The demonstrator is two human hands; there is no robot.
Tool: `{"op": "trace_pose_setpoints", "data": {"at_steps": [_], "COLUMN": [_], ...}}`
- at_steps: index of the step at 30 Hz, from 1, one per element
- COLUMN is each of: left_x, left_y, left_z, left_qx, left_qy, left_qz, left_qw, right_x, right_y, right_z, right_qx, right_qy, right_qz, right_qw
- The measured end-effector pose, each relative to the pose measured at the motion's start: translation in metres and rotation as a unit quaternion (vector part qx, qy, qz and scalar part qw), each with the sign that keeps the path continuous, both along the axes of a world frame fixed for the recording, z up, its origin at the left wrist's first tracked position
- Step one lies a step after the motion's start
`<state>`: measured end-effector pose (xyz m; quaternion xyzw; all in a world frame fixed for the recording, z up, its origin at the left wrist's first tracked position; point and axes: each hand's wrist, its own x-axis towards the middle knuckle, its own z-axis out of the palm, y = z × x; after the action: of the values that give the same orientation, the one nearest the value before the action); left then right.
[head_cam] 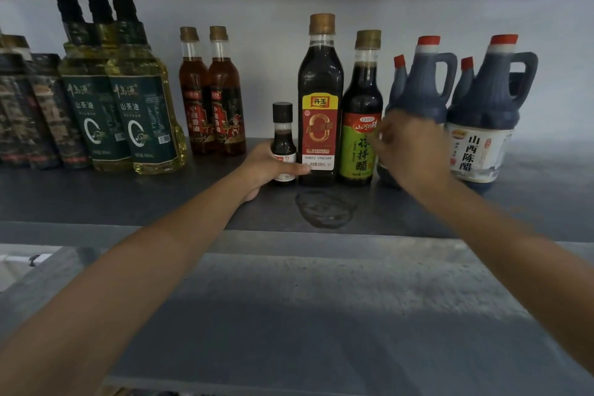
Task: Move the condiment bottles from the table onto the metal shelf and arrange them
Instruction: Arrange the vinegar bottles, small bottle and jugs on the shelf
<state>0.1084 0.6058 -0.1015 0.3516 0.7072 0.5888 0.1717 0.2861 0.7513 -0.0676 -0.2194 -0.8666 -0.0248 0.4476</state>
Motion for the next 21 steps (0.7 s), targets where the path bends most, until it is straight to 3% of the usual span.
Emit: {"op": "trace_pose_setpoints", "data": {"at_steps": [3,5,8,10,21], "left_x": [-0.001,-0.002,-0.003,-0.003,0.000], "left_y": [0.001,0.002,0.002,0.001,0.001], "left_z": [-0.001,-0.001,-0.002,-0.002,0.000], "left_qx": [-0.002,-0.001,0.000,0.003,0.009], "left_qy": [0.001,0.001,0.004,0.003,-0.002], "left_qz": [0.008,0.012,0.010,0.006,-0.006], "left_qw": [1.000,1.000,1.000,1.000,1.000], "right_x": [0.004,-0.004,-0.018,-0.026,-0.040], "right_y": [0.005,0.014,0.023,0.026,0.025], "right_z": [0.056,0.096,0.132,0.141,0.143], "right_qx": [0.054,0.005,-0.156,-0.169,-0.121], "right_qy": [0.097,0.051,-0.097,-0.155,-0.136], "right_qz": [0.078,0.125,0.167,0.162,0.134], "right_qw": [0.991,0.991,0.969,0.960,0.974]}}
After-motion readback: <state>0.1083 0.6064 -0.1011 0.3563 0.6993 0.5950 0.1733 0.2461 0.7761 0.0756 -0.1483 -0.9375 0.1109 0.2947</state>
